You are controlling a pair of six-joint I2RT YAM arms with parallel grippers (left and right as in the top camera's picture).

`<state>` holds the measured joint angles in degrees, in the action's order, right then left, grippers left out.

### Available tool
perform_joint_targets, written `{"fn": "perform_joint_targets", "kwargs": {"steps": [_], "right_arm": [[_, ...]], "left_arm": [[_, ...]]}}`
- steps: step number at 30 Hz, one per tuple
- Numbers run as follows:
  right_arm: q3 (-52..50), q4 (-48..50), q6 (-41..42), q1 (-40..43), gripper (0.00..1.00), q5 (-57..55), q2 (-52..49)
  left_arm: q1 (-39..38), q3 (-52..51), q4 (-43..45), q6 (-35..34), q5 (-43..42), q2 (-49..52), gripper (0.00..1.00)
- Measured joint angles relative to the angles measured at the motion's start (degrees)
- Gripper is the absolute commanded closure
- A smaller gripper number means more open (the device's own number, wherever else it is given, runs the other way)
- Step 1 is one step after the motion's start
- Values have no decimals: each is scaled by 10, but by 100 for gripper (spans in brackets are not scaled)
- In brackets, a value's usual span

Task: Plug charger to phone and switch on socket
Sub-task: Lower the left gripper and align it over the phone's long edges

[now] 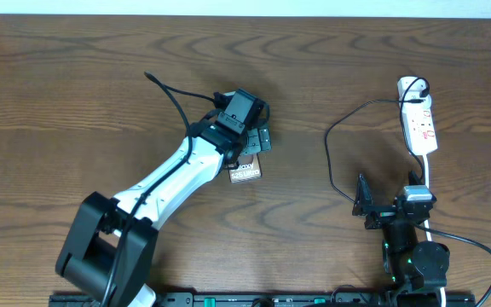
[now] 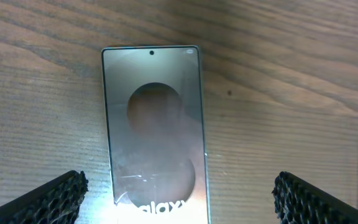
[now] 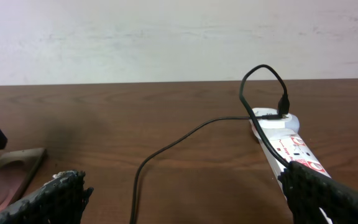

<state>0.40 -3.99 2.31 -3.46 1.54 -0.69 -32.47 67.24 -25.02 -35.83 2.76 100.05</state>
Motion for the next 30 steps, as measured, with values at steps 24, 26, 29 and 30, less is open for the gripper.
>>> {"fn": "perform_joint_targets", "kwargs": {"steps": [24, 26, 29, 30], "right_arm": [[0, 0, 0, 0, 1, 0, 0], [0, 0, 0, 0, 1, 0, 0], [0, 0, 0, 0, 1, 0, 0], [0, 0, 0, 0, 1, 0, 0]], "left_arm": [[-1, 1, 49, -2, 43, 116, 2], [-1, 1, 51, -2, 45, 116, 2], [-1, 1, 51, -2, 45, 116, 2], [-1, 1, 51, -2, 45, 117, 2]]}}
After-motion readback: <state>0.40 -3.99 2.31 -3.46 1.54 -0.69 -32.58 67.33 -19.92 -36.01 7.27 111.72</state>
